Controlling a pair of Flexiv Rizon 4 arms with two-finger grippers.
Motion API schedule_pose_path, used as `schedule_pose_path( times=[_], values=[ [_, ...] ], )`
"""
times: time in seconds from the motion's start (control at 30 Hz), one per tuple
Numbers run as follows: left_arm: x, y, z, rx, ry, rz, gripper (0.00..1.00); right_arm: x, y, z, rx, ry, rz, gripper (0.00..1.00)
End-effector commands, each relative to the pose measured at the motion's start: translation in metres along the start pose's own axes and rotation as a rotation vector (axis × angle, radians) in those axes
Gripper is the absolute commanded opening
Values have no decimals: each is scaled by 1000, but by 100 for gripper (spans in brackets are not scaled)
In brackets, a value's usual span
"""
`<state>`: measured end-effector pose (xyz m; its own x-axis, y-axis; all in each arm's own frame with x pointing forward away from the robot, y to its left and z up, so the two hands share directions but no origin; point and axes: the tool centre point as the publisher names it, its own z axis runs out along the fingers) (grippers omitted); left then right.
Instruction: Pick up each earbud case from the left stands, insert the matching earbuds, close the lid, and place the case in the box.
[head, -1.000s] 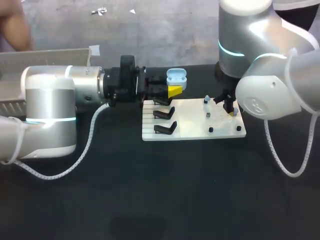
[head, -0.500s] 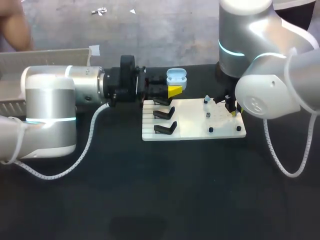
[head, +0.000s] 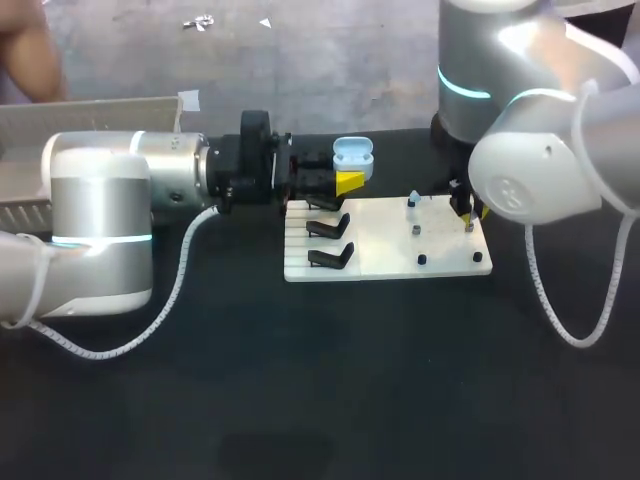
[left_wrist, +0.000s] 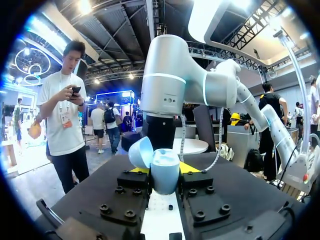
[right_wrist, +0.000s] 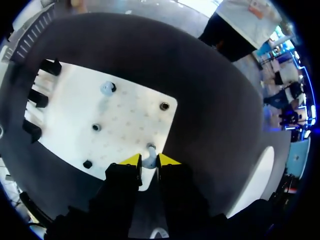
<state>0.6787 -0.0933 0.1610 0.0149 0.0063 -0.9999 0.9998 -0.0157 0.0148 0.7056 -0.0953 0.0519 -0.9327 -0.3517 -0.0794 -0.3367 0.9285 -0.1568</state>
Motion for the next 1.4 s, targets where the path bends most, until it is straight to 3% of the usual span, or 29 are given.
schedule_pose_path(
  times=[0.03,0.47,0.53,1.03,1.1,1.13,1.17,1.27,1.4],
  values=[
    [1,-1,0,-4,-5,4,0,5,-3,-30,-18,10,-2,0],
    [1,-1,0,-4,-5,4,0,14,17,-108,-34,13,13,0],
    [1,-1,0,-4,-5,4,0,17,19,-116,-46,-22,30,0],
    [1,-1,0,-4,-5,4,0,17,19,-116,-46,-22,30,0],
    [1,-1,0,-4,-5,4,0,15,24,-118,-40,-6,123,0],
    [1,-1,0,-4,-5,4,0,15,23,-118,-47,59,237,0],
    [1,-1,0,-4,-5,4,0,15,26,-119,-9,39,278,0],
    [1,-1,0,-4,-5,4,0,18,34,-126,5,73,493,0],
    [1,-1,0,-4,-5,4,0,20,43,-129,26,119,668,0]
  ],
)
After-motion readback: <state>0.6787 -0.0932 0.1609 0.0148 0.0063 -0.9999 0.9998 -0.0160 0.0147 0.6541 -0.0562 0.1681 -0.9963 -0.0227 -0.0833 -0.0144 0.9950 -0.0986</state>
